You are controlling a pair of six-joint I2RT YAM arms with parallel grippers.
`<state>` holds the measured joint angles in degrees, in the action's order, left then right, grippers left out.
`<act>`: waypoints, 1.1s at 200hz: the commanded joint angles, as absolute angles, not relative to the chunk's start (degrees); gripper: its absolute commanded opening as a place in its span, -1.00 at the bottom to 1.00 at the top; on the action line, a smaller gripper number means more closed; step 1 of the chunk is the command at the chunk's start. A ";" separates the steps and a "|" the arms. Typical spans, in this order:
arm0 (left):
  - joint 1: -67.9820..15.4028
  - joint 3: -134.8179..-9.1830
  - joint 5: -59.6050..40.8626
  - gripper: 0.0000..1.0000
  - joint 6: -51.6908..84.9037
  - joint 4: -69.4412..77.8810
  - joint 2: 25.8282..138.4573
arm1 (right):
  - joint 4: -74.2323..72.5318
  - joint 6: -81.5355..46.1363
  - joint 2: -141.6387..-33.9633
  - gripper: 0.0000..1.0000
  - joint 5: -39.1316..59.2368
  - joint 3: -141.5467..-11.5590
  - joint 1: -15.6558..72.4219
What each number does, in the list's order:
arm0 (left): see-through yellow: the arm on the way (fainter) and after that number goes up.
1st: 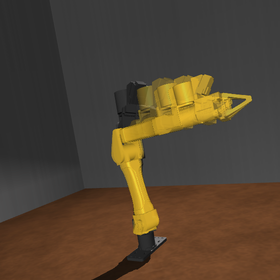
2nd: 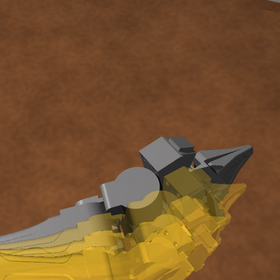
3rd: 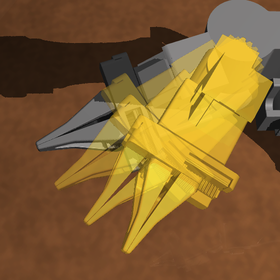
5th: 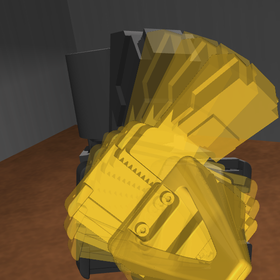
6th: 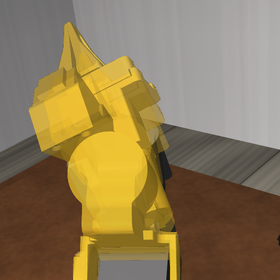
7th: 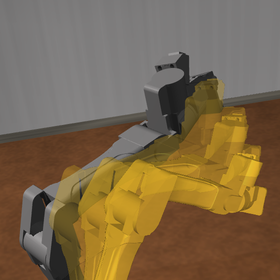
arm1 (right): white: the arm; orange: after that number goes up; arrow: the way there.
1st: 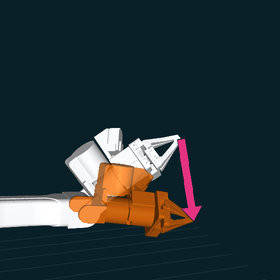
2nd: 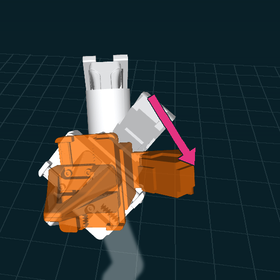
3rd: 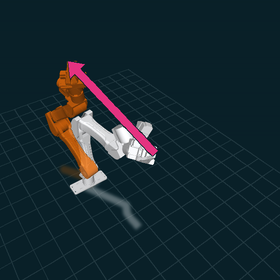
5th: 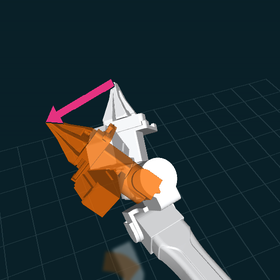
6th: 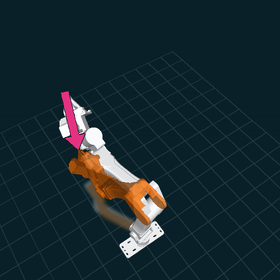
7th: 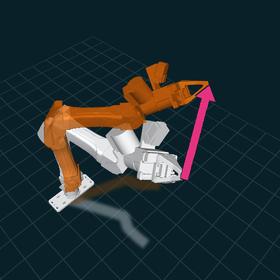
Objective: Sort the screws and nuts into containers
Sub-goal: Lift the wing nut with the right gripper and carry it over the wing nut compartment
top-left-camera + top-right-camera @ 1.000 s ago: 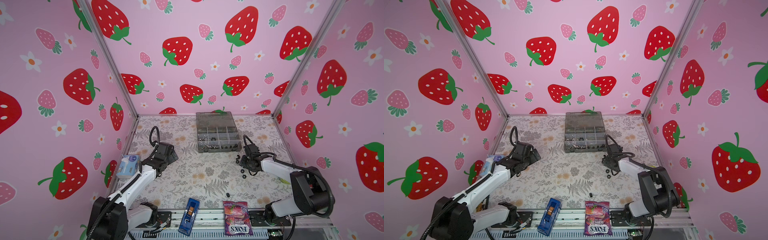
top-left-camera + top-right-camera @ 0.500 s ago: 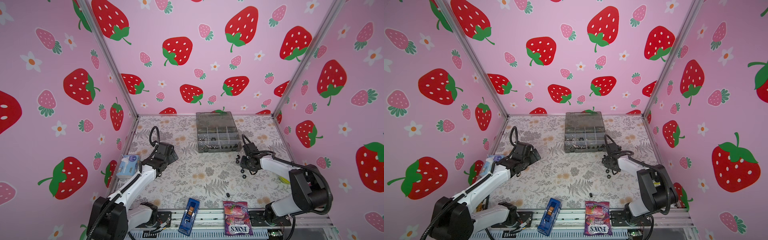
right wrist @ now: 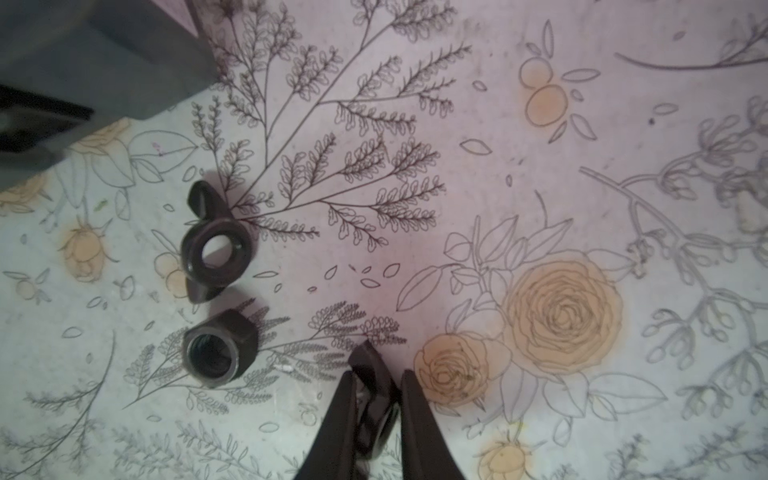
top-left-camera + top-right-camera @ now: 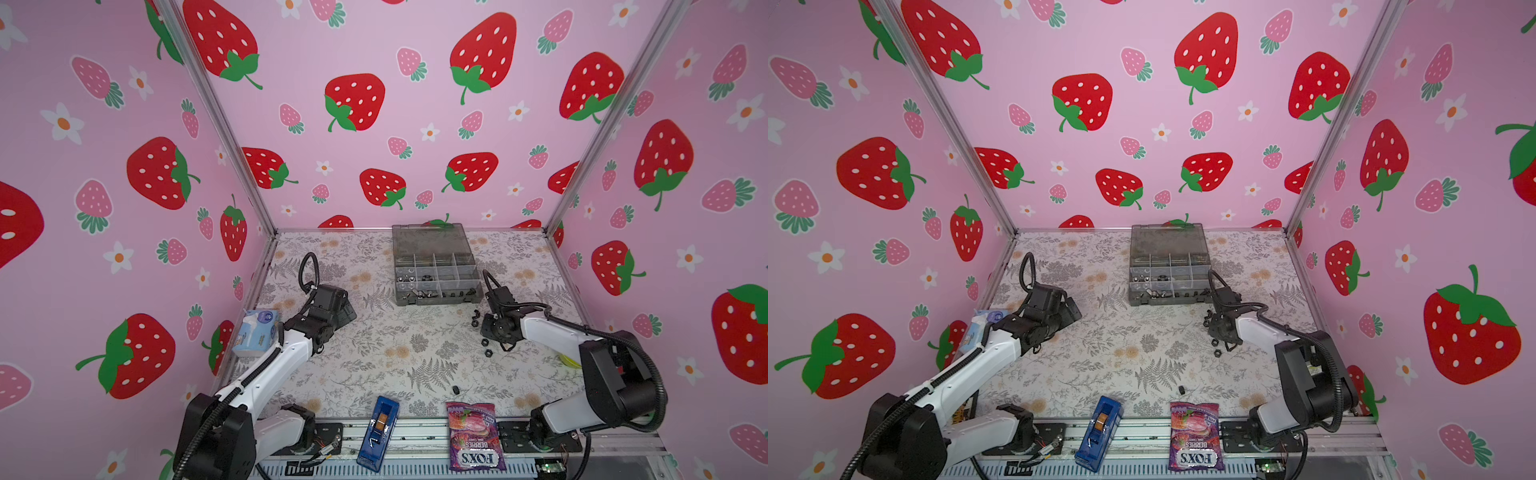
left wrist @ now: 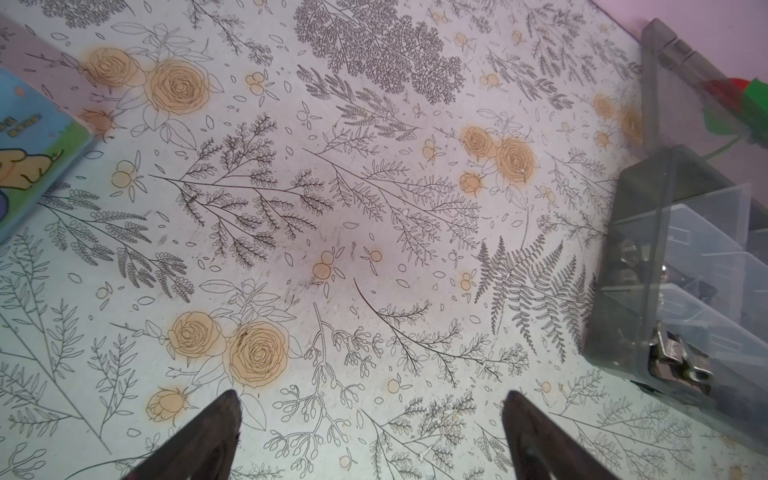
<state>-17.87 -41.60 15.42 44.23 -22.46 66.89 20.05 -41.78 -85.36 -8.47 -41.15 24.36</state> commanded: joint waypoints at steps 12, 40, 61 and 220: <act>-17.55 -43.18 16.40 0.98 45.08 -22.15 66.52 | 22.58 -41.75 -86.08 -0.79 -7.58 -41.04 24.96; -17.57 -43.42 16.52 0.99 45.11 -22.21 66.71 | 24.04 -41.57 -84.94 -0.92 -8.40 -41.74 25.06; -17.58 -43.33 16.57 0.99 45.26 -22.28 66.62 | 24.84 -41.32 -83.47 -0.97 -8.95 -42.26 25.14; -17.58 -43.50 17.29 0.99 45.24 -22.83 66.23 | 24.52 -37.87 -81.64 -1.00 -7.74 -55.20 31.03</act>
<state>-17.87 -41.60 15.99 44.82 -22.48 66.63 25.89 -39.88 -81.36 -8.67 -51.07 29.28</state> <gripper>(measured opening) 0.993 0.085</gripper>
